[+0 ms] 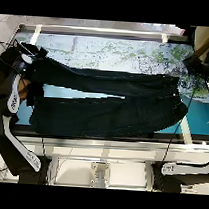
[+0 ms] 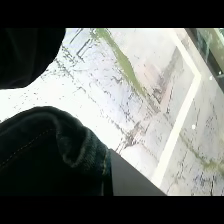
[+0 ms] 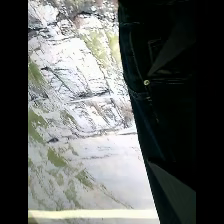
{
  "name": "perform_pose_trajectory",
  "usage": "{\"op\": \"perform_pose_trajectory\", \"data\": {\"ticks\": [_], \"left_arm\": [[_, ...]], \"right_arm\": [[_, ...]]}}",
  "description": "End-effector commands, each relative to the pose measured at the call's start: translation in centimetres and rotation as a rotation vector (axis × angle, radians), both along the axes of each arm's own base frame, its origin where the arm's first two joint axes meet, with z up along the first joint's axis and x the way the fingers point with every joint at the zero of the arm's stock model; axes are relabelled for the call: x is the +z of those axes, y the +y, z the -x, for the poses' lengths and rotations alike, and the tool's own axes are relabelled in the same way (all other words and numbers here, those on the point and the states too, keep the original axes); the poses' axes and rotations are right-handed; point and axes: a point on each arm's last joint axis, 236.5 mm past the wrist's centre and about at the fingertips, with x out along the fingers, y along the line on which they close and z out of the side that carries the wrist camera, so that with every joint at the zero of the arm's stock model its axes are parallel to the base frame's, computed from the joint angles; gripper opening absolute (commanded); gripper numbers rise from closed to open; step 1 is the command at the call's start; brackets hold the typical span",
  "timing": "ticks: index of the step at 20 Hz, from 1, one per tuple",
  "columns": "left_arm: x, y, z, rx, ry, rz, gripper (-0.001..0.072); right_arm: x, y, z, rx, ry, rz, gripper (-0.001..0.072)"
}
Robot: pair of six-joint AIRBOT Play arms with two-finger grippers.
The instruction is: Fold the clothes and pants, and hang the long-sleeved shirts on hangers.
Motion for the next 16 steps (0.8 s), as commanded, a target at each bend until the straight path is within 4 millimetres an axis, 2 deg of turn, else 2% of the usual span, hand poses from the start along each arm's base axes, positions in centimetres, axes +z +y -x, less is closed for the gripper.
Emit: {"op": "perform_pose_trajectory", "data": {"ticks": [1,3,5,7,12,15,16], "left_arm": [[-1.1,1.1,-1.1,0.053,-0.036,0.027,0.0017],[-1.1,1.4,-1.0,0.054,-0.036,0.020,0.0016],[-1.1,1.2,-1.0,0.049,-0.031,0.022,0.0017],[-1.7,0.4,-0.7,0.021,-0.006,0.020,0.0017],[-2.1,-0.5,-0.4,-0.007,0.019,0.023,0.0016],[-1.4,-0.8,-0.5,-0.014,0.008,0.016,0.0017],[-1.0,-0.8,-0.5,-0.024,0.002,0.000,0.0017]], "right_arm": [[-2.7,-2.4,-2.4,-0.073,-0.019,0.098,0.0553],[-6.2,-3.3,-2.7,-0.093,0.035,0.082,0.0553],[-10.3,-3.4,-2.8,-0.096,0.104,0.051,0.0553],[-12.7,-4.0,-3.1,-0.118,0.127,0.043,0.0554],[-16.4,-5.2,-3.4,-0.144,0.159,0.055,0.0552],[-17.6,-4.4,-3.3,-0.070,0.196,0.068,0.0546],[-17.3,-4.4,-3.4,-0.059,0.192,0.077,0.0461]]}}
